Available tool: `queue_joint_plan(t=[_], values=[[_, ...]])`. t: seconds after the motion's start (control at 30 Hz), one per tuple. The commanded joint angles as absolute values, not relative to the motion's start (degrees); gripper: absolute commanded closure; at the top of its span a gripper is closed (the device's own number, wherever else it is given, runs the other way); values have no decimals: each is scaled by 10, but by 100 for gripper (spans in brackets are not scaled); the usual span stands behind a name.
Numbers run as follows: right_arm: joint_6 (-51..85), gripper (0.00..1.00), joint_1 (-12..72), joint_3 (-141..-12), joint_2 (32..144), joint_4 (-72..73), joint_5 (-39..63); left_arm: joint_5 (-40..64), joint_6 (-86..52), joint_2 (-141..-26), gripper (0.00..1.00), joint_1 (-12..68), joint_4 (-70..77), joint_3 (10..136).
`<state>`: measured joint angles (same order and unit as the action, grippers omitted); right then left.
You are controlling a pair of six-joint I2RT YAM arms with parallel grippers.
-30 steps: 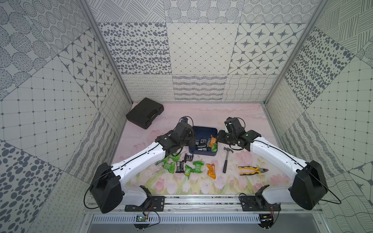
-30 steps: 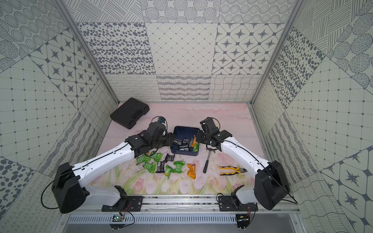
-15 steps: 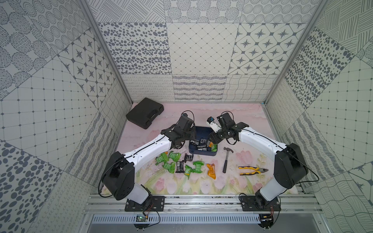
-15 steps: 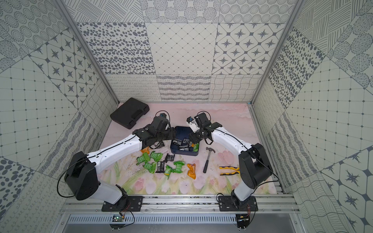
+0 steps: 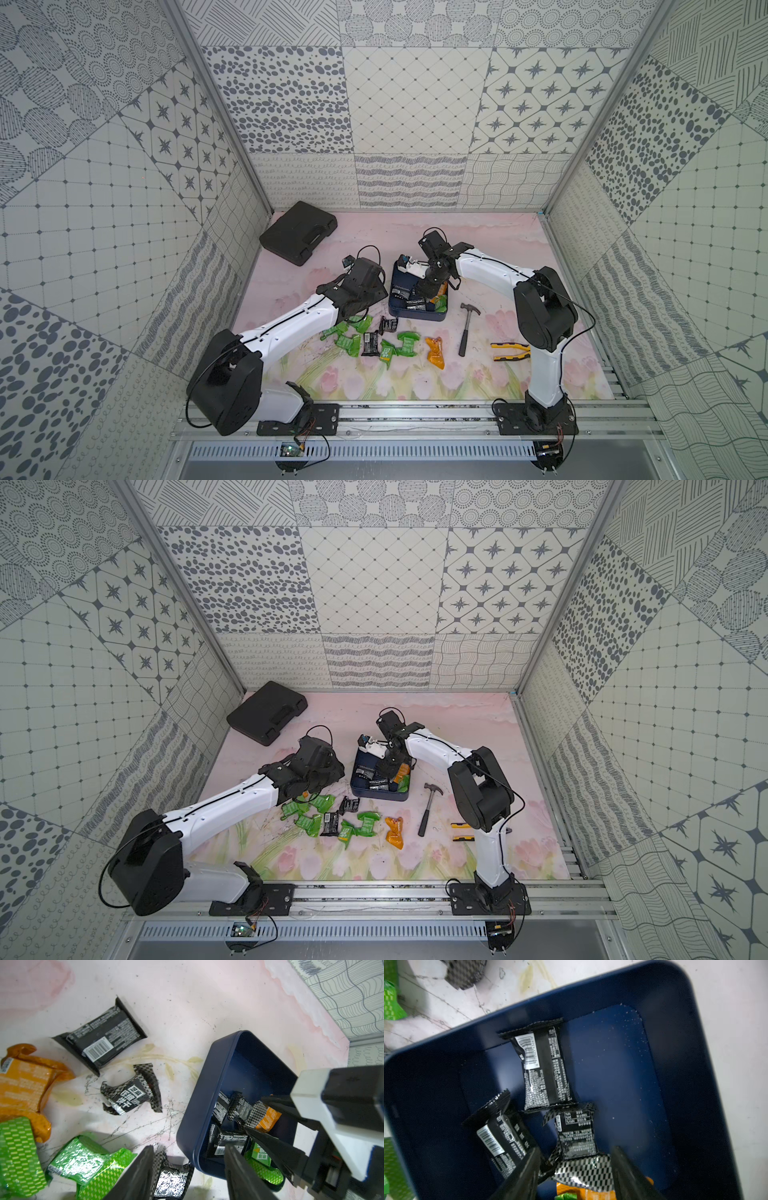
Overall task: Take the cookies out of the storage box
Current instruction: Pick up the cookie from the storage box.
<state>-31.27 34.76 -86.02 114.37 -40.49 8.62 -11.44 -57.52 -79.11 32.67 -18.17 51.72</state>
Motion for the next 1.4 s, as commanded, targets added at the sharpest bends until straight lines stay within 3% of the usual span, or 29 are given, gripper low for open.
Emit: queue_joint_plan(t=[0.0,0.47,0.77,1.03,1.37], values=[[-336,41,352,-884,1163,-413,80,-154,-662,-771,42,322,-165,492],[-345,45,360,-909,1216,-416,52,-174,-671,-760,43,312,-165,477],[-345,67,361,-915,1210,-416,42,-178,-670,-758,44,307,-163,479],[-309,77,360,-885,1132,-368,60,-192,-656,-743,45,302,-164,479],[-207,81,380,-768,979,-291,80,-228,-632,-695,44,296,-176,464]])
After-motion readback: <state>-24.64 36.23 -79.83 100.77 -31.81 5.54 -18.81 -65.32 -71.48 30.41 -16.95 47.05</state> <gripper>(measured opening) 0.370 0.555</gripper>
